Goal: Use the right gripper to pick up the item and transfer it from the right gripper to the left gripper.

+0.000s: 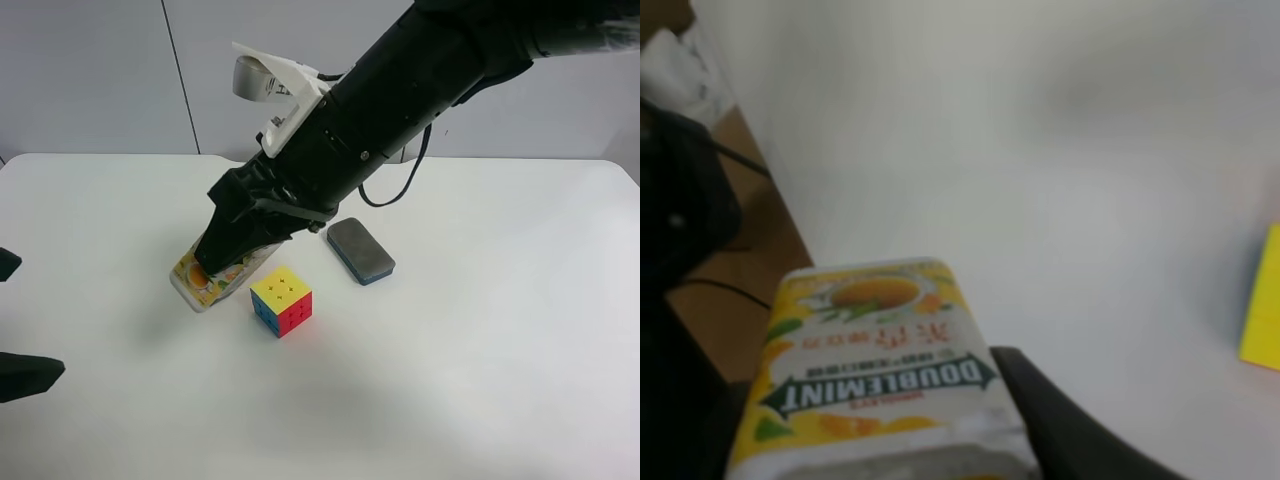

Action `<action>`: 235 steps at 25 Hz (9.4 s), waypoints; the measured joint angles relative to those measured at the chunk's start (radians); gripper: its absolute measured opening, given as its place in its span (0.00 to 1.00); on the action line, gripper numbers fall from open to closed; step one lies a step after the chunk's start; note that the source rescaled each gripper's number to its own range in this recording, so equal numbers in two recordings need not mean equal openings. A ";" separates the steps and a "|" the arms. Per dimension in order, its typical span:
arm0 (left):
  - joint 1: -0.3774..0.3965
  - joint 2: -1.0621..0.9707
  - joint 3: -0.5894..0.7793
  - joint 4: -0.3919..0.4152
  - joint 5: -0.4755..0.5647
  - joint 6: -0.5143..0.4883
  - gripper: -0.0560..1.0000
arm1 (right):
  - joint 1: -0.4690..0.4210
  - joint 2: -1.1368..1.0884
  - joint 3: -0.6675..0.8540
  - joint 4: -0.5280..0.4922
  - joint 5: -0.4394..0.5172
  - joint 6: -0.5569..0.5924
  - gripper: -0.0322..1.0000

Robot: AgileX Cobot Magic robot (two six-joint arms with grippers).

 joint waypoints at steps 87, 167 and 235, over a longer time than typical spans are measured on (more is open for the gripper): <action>-0.016 0.234 -0.115 -0.199 -0.358 0.426 0.06 | 0.000 0.005 0.000 0.384 -0.106 0.080 0.81; -0.018 0.238 -0.115 -0.202 -0.347 0.429 0.05 | 0.003 -0.517 0.062 -0.518 0.274 0.360 1.00; -0.018 0.238 -0.115 -0.196 -0.252 0.122 0.05 | -0.361 -1.679 0.724 -0.724 0.143 0.516 1.00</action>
